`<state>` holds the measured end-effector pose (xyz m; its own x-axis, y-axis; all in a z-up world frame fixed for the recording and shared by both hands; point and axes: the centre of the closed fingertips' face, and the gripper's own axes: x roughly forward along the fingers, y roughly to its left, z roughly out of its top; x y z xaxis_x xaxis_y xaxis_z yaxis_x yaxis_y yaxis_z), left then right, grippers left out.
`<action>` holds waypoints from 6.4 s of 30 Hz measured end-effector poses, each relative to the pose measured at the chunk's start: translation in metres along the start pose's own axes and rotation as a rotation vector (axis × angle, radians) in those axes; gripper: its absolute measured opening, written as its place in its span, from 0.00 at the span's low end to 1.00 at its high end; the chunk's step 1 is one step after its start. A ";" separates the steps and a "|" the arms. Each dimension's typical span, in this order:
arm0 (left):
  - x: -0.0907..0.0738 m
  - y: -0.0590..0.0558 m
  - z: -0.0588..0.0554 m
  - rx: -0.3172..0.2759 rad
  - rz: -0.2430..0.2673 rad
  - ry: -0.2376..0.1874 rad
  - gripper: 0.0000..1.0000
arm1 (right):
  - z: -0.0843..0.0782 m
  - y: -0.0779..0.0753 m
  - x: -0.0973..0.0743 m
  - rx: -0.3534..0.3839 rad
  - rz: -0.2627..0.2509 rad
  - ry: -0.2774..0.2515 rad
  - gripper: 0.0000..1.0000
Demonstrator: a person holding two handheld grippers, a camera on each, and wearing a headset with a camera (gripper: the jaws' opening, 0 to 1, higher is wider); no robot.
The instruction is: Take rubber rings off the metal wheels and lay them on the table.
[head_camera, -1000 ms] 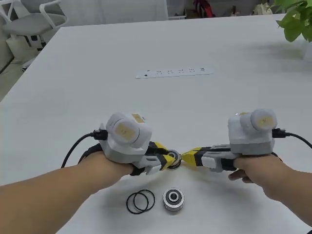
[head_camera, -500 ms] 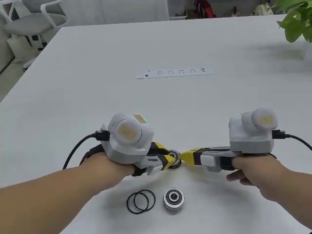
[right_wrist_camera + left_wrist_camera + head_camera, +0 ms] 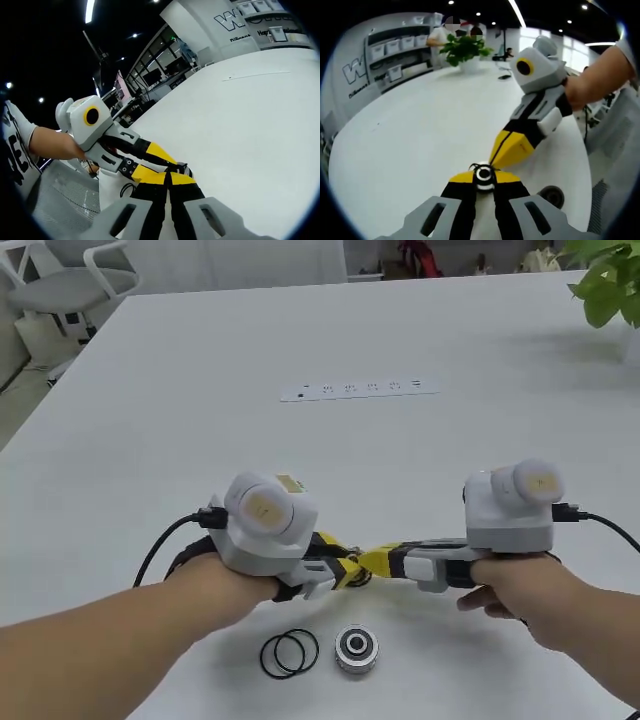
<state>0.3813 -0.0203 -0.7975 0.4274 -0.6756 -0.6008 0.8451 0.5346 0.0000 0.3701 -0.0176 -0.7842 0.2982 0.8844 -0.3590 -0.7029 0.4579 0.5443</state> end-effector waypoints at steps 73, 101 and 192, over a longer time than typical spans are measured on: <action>-0.094 -0.003 -0.007 0.065 -0.029 -0.107 0.67 | 0.016 0.024 0.001 0.068 0.063 -0.017 0.00; -0.128 0.008 -0.028 0.035 0.035 -0.106 0.76 | -0.008 0.056 0.032 0.047 0.144 0.086 0.00; -0.033 -0.006 -0.008 0.015 -0.120 -0.033 0.47 | -0.021 -0.021 -0.003 -0.288 -0.087 0.172 0.15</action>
<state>0.3599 0.0028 -0.7836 0.3329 -0.7510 -0.5702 0.8955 0.4412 -0.0583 0.3706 -0.0315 -0.8101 0.2688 0.8037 -0.5309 -0.8403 0.4651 0.2786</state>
